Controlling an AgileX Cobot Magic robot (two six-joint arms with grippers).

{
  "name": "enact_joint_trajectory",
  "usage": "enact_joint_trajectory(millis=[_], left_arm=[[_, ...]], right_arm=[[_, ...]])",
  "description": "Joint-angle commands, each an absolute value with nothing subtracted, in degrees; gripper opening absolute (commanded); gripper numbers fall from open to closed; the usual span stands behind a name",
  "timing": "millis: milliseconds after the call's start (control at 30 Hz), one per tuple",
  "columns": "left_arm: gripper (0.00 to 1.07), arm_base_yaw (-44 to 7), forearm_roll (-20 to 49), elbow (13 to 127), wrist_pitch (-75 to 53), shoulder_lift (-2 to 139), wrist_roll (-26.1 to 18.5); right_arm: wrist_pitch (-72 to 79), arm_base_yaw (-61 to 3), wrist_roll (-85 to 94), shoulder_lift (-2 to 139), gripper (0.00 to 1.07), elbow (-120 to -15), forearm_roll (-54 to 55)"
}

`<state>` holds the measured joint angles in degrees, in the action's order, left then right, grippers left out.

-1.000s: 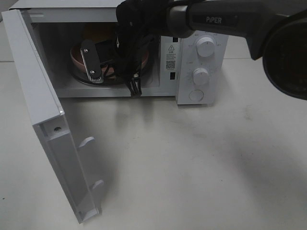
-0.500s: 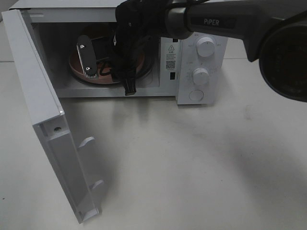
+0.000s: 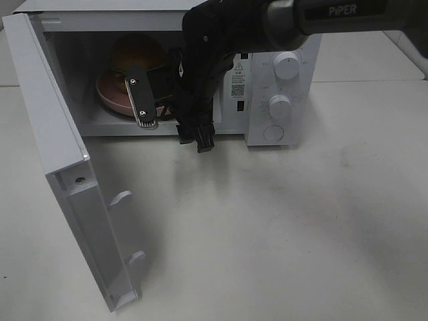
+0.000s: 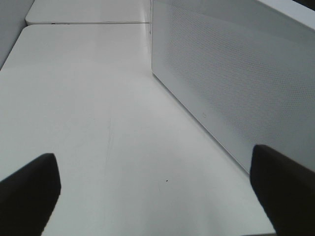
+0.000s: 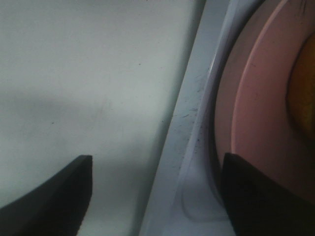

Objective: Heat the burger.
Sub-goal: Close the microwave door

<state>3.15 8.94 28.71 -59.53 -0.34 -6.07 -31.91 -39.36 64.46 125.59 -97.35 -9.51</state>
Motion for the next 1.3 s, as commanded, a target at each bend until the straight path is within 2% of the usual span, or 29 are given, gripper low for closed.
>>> enact_joint_trajectory(millis=[33,167,733,1067,1300], left_arm=[[1.00,3.3,9.1,28.4,-58.9,-1.6,-5.8],[1.00,3.3,9.1,28.4,-58.9,-1.6,-5.8],[1.00,3.3,9.1,28.4,-58.9,-1.6,-5.8],[1.00,3.3,9.1,28.4,-58.9,-1.6,-5.8],[1.00,3.3,9.1,28.4,-58.9,-1.6,-5.8]], right_arm=[[-31.3,-39.5,64.2,123.0,0.76,-94.3,-8.8],[-30.8,-39.5,64.2,118.7,0.82,-88.2,-8.8],[-29.9,-39.4,54.5,103.6,0.80,-74.7,-9.0],[-38.0,-39.4,35.8,94.5,0.77,-69.3,-9.0],[-45.3,-39.4,16.0,86.9,0.76,-66.6,-9.0]])
